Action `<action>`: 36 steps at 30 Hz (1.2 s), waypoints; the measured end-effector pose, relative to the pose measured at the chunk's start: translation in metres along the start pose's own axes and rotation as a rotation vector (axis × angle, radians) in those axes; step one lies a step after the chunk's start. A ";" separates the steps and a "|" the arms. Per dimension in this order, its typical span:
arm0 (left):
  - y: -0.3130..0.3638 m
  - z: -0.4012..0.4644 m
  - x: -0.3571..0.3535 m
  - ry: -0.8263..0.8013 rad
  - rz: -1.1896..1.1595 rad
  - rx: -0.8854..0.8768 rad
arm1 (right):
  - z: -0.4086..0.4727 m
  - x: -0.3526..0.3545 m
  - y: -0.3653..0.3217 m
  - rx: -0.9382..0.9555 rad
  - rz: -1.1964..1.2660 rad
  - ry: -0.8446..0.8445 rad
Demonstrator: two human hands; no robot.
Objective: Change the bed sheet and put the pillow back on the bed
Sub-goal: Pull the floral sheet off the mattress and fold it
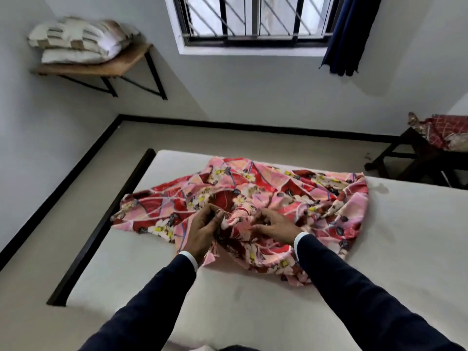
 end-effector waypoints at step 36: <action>0.095 -0.116 0.299 0.843 0.368 -0.236 | 0.074 -0.084 -0.018 -0.174 -0.689 0.031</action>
Point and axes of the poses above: each hand's wrist, its own z-axis towards the middle knuckle, its own x-axis out of the back of the hand, y = z × x, the point moved 3 cm from there along z, towards the middle knuckle, and after that the axes turned 10 degrees about -y, right-handed, at the moved point
